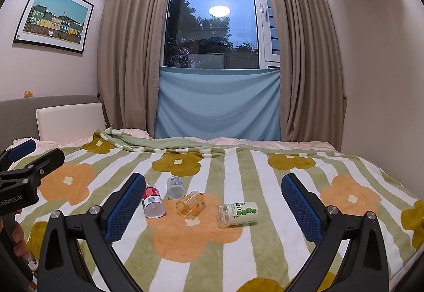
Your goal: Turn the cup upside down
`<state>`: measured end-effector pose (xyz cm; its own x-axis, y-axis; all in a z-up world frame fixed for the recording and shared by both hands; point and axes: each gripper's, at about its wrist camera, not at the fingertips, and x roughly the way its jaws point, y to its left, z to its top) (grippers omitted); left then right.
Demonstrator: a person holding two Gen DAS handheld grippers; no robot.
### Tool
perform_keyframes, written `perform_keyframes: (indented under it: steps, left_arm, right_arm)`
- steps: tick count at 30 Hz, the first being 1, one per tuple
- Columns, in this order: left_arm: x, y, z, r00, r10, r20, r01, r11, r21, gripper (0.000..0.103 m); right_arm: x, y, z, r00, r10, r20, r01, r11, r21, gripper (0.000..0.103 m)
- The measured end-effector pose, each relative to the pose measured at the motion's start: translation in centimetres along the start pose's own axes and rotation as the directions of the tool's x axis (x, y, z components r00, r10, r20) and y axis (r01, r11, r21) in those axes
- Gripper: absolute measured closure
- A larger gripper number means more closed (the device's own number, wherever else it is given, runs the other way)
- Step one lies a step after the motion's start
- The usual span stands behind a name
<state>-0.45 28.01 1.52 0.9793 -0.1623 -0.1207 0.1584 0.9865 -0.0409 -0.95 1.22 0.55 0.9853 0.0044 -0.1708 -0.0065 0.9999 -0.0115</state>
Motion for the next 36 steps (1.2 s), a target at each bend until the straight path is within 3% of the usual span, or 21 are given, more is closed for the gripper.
perform_keyframes:
  steps: [36]
  left_arm:
    - [0.48, -0.81, 0.94, 0.999, -0.020, -0.028, 0.020, 1.000, 0.013, 0.000]
  right_arm:
    - [-0.24, 0.39, 0.14, 1.000, 0.015, 0.007, -0.016, 1.000, 0.018, 0.001]
